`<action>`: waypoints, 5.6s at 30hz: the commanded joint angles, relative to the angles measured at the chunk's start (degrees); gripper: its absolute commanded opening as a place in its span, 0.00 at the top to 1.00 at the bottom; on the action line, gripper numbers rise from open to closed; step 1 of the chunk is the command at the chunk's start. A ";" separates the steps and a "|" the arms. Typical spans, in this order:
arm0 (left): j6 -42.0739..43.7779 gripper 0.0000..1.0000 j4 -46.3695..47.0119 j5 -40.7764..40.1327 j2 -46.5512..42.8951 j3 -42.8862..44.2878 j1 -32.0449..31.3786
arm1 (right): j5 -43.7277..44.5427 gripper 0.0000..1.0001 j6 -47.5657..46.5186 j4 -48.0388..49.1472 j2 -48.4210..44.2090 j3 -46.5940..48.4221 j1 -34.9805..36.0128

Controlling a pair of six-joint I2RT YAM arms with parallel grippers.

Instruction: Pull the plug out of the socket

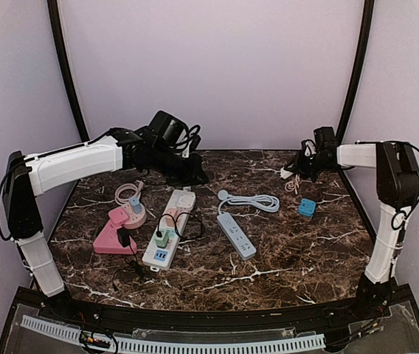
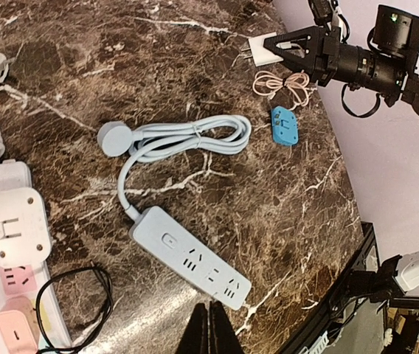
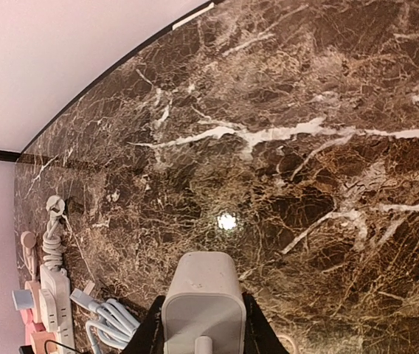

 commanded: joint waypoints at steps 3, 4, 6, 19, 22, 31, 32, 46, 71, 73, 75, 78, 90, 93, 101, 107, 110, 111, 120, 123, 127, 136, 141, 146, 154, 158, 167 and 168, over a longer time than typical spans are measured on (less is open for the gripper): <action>-0.61 0.98 -0.96 -1.32 -4.32 -5.86 0.02 | -5.78 0.92 1.24 3.09 3.45 2.36 -3.22; -0.96 0.98 -0.68 -1.39 -4.87 -6.32 0.08 | -5.82 0.90 1.06 3.07 3.82 2.37 -3.68; -1.49 0.98 0.22 -1.42 -5.33 -7.84 0.14 | -5.88 0.88 0.58 2.82 4.57 2.56 -4.58; -3.87 0.97 3.31 -2.11 -7.81 -12.20 0.14 | -3.93 0.56 -3.36 -1.65 6.81 5.14 -9.35; -4.27 0.97 3.73 -1.92 -8.15 -12.85 0.13 | -2.47 0.55 -4.53 -3.24 6.76 5.97 -9.56; -4.53 0.97 3.59 -2.89 -8.56 -13.41 0.14 | 7.18 0.42 -9.00 -8.87 1.47 6.10 -9.46; -4.51 0.97 3.61 -2.96 -8.52 -13.56 0.15 | 8.10 0.39 -9.49 -9.27 0.59 5.91 -9.50; -3.06 0.91 -0.09 -6.86 -8.25 -14.08 0.82 | 16.85 0.13 -11.80 -10.97 -13.27 -2.40 -1.34; 1.54 0.82 -7.45 -12.44 -1.25 -15.92 13.79 | 4.73 0.13 -0.77 -4.15 -4.47 5.53 30.98; 2.18 0.83 -8.03 -13.02 -0.05 -16.05 13.84 | 3.77 0.13 -0.02 -3.56 -2.54 6.99 32.13; 2.49 0.85 -8.69 -13.27 1.05 -16.33 13.84 | 3.04 0.13 0.51 -3.47 -0.24 8.85 33.20; 2.34 0.87 -8.11 -13.34 1.40 -18.26 13.84 | 2.52 0.13 0.95 -3.84 2.79 11.95 35.22; -1.51 0.90 -4.83 -11.97 0.92 -24.82 10.09 | -0.70 0.14 4.48 -2.59 12.76 20.56 37.40; -2.73 0.91 -4.08 -11.77 0.73 -25.73 9.01 | -1.68 0.14 5.05 -2.56 15.31 22.39 37.45; -5.54 0.92 -2.07 -10.51 0.39 -26.27 4.88 | -1.25 0.15 6.07 -2.94 20.30 25.94 37.43; -6.95 0.92 1.03 -8.87 -1.17 -26.92 3.96 | -1.31 0.17 7.00 -2.75 21.98 26.77 37.34; -6.98 0.92 0.92 -9.52 -1.68 -26.73 3.91 | -2.06 0.18 7.83 -1.68 22.17 26.31 37.34; -6.92 0.92 0.64 -9.86 -1.70 -26.58 3.91 | -2.40 0.18 8.07 -1.36 22.10 26.21 37.34; -6.28 0.92 -0.18 -11.58 -2.01 -26.40 3.91 | -4.93 0.23 9.37 1.31 18.60 23.12 37.25; -6.17 0.92 -0.22 -12.06 -2.33 -26.41 3.92 | -5.19 0.24 9.35 1.61 17.91 22.74 37.25; -5.86 0.92 -0.21 -12.74 -2.73 -25.95 3.99 | -5.61 0.29 9.84 1.97 18.08 22.55 37.23; -4.28 0.92 0.48 -12.53 -3.32 -24.08 6.42 | -5.34 0.40 11.26 3.51 17.29 20.79 37.16; -3.36 0.92 1.30 -11.58 -3.25 -22.68 7.96 | -4.73 0.47 12.34 4.48 16.62 20.09 37.16; -2.95 0.92 2.00 -11.00 -2.68 -21.82 8.89 | -4.60 0.51 12.89 4.69 16.73 20.52 37.16; -3.38 0.92 4.81 -8.75 -1.29 -21.12 9.67 | -5.22 0.56 13.95 4.92 18.71 22.03 37.08; -3.31 0.92 5.50 -8.28 0.27 -19.77 10.24 | -5.99 0.60 15.18 6.11 19.58 21.88 36.85; -2.33 0.93 7.02 -7.04 4.45 -16.28 12.37 | -9.50 0.64 18.10 8.50 21.79 22.06 35.68; -2.05 0.93 7.00 -7.02 4.80 -15.75 12.59 | -9.83 0.64 18.30 8.63 22.04 22.03 35.60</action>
